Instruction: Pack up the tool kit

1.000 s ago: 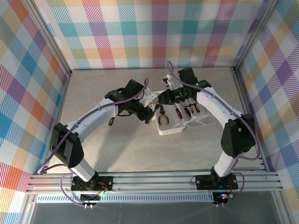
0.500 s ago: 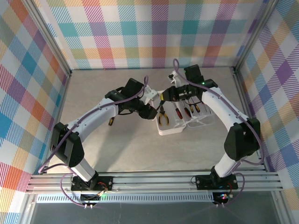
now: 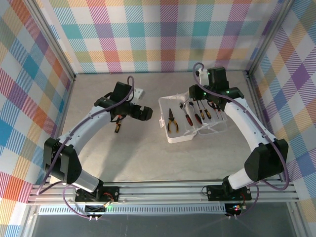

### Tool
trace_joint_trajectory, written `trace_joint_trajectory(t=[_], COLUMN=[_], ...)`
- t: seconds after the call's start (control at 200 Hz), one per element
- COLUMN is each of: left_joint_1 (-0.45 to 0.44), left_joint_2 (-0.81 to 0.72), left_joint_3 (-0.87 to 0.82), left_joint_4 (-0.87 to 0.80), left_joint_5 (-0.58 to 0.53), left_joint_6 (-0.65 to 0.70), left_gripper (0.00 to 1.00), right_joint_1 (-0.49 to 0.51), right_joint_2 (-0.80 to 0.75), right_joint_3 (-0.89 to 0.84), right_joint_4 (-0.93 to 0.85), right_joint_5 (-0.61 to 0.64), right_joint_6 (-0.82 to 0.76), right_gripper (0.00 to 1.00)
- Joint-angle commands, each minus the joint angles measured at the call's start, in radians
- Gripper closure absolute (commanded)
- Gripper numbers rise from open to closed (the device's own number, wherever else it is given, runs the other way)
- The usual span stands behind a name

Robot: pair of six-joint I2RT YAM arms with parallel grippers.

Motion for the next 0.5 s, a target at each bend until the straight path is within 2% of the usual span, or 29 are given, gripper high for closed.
trace_joint_trajectory(t=[0.0, 0.105, 0.495], left_joint_1=[0.048, 0.07, 0.072], left_joint_2=[0.045, 0.061, 0.066], left_joint_3=[-0.013, -0.02, -0.023], left_joint_4=[-0.073, -0.084, -0.071], left_joint_5=[-0.08, -0.099, -0.077], left_joint_6=[-0.103, -0.122, -0.114], left_gripper=[0.0, 0.0, 0.0], right_joint_1=[0.021, 0.037, 0.078], right_joint_2=[-0.007, 0.02, 0.128], right_joint_3=[-0.018, -0.014, -0.007], right_joint_4=[0.153, 0.206, 0.28], right_joint_5=[0.15, 0.196, 0.244], right_joint_6=[-0.077, -0.125, -0.234], right_gripper=[1.0, 1.0, 1.0])
